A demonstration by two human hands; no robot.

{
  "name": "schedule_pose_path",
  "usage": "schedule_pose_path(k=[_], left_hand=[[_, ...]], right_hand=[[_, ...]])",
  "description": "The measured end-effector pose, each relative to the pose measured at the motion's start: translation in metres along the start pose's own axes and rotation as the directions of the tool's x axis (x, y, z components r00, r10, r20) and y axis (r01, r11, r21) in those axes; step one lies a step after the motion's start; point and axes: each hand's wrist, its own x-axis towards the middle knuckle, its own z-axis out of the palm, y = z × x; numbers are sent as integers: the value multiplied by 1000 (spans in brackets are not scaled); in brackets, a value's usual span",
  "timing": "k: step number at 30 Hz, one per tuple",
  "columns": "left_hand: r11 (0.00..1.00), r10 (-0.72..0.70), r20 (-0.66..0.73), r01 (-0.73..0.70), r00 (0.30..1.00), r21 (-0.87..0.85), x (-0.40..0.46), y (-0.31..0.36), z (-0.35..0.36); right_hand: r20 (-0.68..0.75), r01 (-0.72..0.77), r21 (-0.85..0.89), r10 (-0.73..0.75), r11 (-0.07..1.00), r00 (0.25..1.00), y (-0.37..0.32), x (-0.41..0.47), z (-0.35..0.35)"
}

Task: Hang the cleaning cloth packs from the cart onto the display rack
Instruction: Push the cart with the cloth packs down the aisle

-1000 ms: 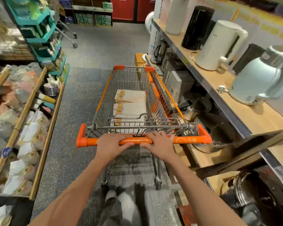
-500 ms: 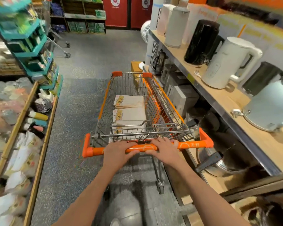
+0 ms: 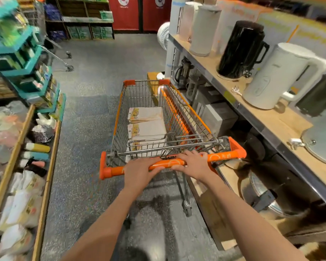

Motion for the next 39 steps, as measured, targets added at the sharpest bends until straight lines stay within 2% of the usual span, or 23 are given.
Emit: schedule_pose_path(k=[9, 19, 29, 39], left_hand=[[999, 11, -28, -12, 1000, -34, 71, -37, 11], [997, 44, -14, -45, 999, -56, 154, -85, 25], [999, 21, 50, -19, 999, -36, 239, -129, 31], [996, -48, 49, 52, 998, -74, 303, -161, 35]], right_hand=[[40, 14, 21, -15, 1000, 999, 9, 85, -8], [-46, 29, 18, -28, 999, 999, 14, 180, -21], [-14, 14, 21, -14, 1000, 1000, 13, 272, -43], [-83, 25, 44, -21, 999, 996, 13, 342, -57]])
